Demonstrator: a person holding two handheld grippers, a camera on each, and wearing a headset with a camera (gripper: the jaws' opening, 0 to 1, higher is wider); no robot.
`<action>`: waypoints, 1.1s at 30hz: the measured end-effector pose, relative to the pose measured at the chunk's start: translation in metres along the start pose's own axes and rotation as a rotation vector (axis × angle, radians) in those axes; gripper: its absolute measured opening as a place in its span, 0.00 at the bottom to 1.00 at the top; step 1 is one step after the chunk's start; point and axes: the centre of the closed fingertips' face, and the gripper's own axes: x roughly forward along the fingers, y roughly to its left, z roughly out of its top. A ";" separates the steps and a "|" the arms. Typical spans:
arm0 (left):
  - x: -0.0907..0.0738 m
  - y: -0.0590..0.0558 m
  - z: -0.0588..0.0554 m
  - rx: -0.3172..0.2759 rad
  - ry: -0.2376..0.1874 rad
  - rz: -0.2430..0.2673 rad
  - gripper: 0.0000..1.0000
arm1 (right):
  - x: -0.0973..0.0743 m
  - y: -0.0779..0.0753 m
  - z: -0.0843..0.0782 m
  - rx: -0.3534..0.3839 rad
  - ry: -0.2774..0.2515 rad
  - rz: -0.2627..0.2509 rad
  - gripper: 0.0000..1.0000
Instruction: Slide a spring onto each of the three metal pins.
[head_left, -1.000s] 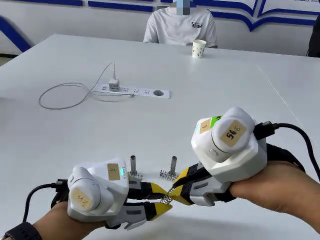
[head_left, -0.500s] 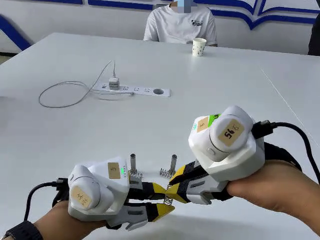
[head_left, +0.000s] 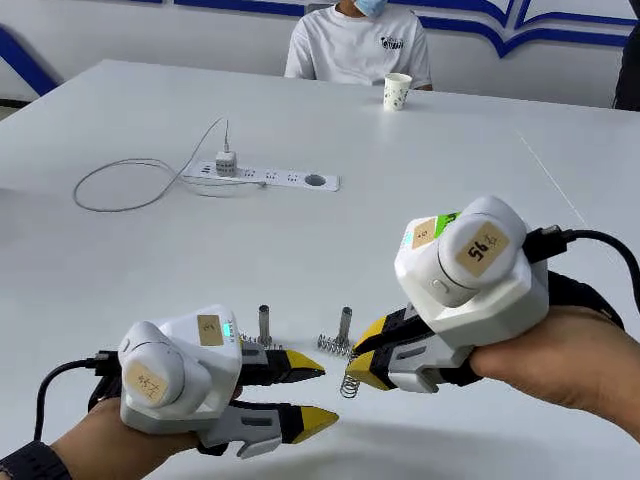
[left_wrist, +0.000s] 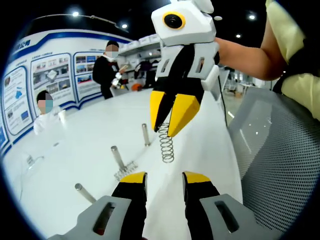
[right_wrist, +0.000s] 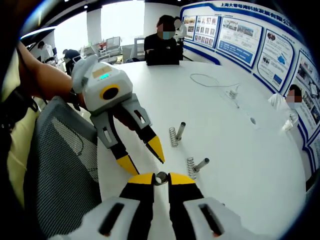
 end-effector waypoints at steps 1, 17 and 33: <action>-0.002 0.001 0.000 -0.007 -0.001 0.006 0.30 | -0.001 -0.002 -0.001 0.002 0.001 -0.004 0.11; -0.028 0.021 -0.010 -0.091 -0.026 0.110 0.41 | -0.029 -0.038 -0.009 0.044 -0.001 -0.097 0.11; -0.051 0.032 -0.024 -0.143 -0.022 0.192 0.48 | -0.054 -0.074 -0.014 0.079 -0.002 -0.183 0.11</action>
